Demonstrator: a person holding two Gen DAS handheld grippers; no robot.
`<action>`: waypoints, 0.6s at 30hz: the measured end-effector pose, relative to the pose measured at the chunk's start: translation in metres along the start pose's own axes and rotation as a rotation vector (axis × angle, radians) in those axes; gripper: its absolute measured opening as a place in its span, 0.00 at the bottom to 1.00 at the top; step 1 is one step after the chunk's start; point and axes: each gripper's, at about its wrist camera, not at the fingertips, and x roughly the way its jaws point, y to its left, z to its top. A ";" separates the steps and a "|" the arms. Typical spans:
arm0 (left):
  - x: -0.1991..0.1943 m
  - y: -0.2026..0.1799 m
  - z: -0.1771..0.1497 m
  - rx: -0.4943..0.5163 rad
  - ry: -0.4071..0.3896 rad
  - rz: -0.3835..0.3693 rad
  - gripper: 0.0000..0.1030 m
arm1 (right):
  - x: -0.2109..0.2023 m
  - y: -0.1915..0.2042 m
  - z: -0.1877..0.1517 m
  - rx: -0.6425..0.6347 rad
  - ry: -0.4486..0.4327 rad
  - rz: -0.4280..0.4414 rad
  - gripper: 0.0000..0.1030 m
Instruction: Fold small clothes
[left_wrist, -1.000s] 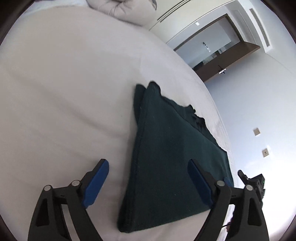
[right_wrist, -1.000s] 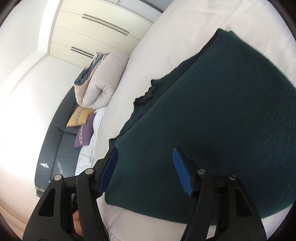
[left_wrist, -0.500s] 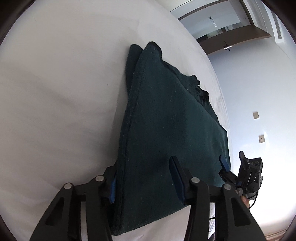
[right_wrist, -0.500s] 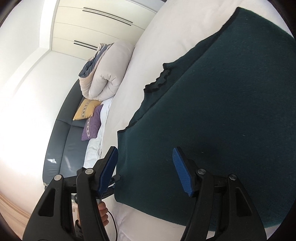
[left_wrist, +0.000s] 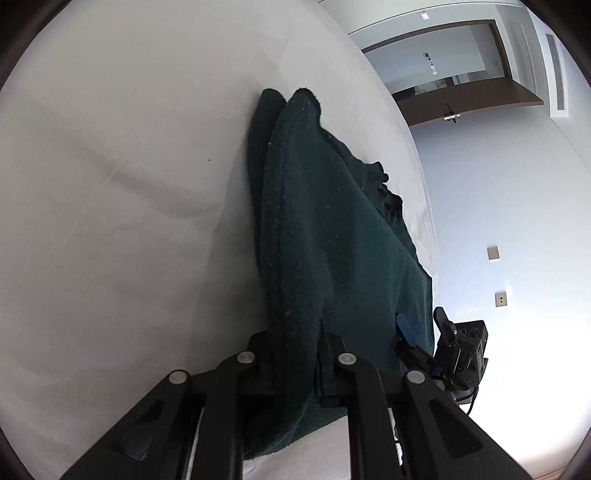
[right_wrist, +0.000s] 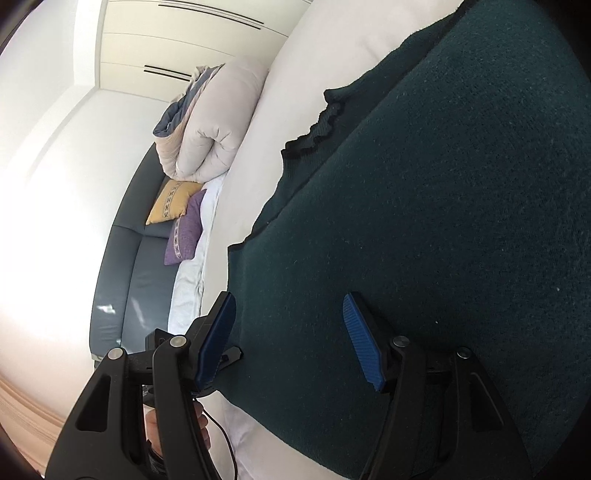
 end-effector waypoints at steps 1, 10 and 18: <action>-0.003 -0.008 0.000 0.015 -0.009 0.008 0.12 | -0.001 0.000 0.000 0.001 0.002 0.002 0.58; 0.018 -0.148 -0.012 0.285 -0.027 0.015 0.12 | -0.032 -0.020 0.014 0.102 -0.016 0.129 0.63; 0.138 -0.257 -0.070 0.596 0.082 -0.016 0.15 | -0.093 -0.056 0.050 0.254 -0.100 0.291 0.74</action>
